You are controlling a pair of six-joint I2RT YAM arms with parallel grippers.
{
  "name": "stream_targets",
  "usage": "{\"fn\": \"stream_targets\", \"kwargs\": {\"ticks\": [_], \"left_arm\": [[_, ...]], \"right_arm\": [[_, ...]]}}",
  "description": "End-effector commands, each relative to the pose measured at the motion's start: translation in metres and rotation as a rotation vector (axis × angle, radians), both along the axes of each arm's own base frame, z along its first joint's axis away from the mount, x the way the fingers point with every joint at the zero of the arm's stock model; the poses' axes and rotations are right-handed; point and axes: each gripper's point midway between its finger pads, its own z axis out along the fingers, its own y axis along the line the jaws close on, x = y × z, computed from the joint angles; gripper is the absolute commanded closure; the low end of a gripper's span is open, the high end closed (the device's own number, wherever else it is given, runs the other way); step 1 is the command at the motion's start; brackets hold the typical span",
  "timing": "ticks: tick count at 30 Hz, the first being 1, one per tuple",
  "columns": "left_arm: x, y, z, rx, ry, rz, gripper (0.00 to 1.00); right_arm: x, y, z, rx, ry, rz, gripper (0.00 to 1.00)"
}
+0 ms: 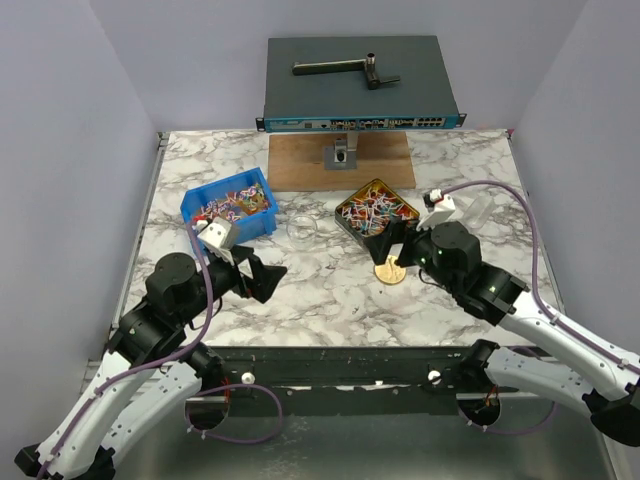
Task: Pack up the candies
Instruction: Pick up the packing bottle from the center of the board.
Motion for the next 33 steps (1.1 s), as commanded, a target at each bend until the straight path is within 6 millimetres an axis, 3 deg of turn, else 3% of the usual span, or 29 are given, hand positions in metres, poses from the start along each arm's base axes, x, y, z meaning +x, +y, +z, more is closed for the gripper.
{"fn": "stream_targets", "kwargs": {"ticks": [1,14,19,26,33], "left_arm": [[0.006,0.011,-0.008,0.024,-0.015,0.061,0.01],[0.006,0.017,-0.014,0.030,-0.004,0.093,0.01],[0.007,0.017,-0.017,0.036,0.008,0.095,0.01],[0.012,0.023,-0.022,0.063,0.027,0.134,0.01],[0.014,0.029,-0.026,0.086,0.038,0.165,0.01]], "right_arm": [[0.002,0.003,0.002,-0.021,0.035,-0.008,0.00],[0.016,0.012,-0.011,-0.043,0.059,-0.035,0.01],[0.024,0.017,-0.012,-0.078,0.049,-0.031,0.07],[0.037,0.041,-0.025,-0.145,0.097,0.021,0.26],[0.057,0.073,-0.047,-0.207,0.164,0.062,0.30]]}}
